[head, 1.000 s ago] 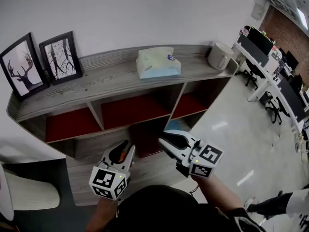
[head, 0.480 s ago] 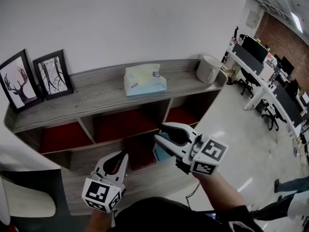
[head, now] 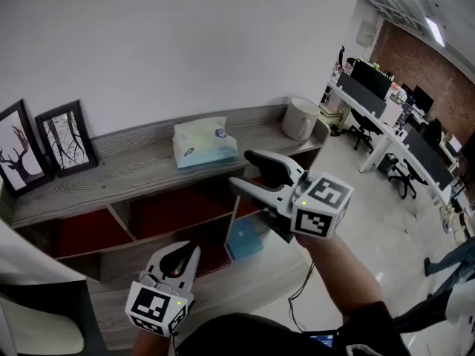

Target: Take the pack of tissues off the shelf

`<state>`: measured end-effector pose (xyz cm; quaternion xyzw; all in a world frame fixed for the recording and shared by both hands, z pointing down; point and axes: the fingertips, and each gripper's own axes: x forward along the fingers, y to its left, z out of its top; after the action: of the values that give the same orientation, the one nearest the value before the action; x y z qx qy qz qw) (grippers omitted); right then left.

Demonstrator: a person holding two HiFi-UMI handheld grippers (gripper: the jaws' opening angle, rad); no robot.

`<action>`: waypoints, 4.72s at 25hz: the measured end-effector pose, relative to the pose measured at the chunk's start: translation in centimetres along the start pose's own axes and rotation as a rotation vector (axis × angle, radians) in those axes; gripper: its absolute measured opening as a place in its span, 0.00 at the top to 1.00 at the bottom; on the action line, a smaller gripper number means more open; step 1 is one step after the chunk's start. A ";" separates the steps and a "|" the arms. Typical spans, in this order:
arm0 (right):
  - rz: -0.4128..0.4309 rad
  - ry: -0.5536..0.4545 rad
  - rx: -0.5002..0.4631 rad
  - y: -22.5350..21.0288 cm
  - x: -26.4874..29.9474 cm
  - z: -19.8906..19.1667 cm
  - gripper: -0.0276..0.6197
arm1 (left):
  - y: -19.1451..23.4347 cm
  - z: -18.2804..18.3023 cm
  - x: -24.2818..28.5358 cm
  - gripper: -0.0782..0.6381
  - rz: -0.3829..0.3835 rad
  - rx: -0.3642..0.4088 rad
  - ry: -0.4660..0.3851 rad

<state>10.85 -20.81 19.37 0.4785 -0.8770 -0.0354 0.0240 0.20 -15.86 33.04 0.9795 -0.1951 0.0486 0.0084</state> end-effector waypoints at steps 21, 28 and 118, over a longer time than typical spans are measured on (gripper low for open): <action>-0.033 0.281 -0.102 -4.1 5.1 -1.8 0.63 | 0.9 -0.5 -0.1 0.85 0.000 -0.022 0.000; -0.022 0.282 -0.135 -3.5 5.2 -1.9 0.88 | 0.8 -0.7 -0.3 0.85 0.000 -0.031 -0.006; -0.094 0.396 0.513 4.5 -3.6 -42.9 0.93 | 0.3 -11.5 -0.9 0.85 0.036 -0.231 0.230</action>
<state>12.32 -17.08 62.45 0.5064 -0.8127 0.2794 0.0709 -1.76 -15.37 44.37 0.9563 -0.2149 0.1377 0.1424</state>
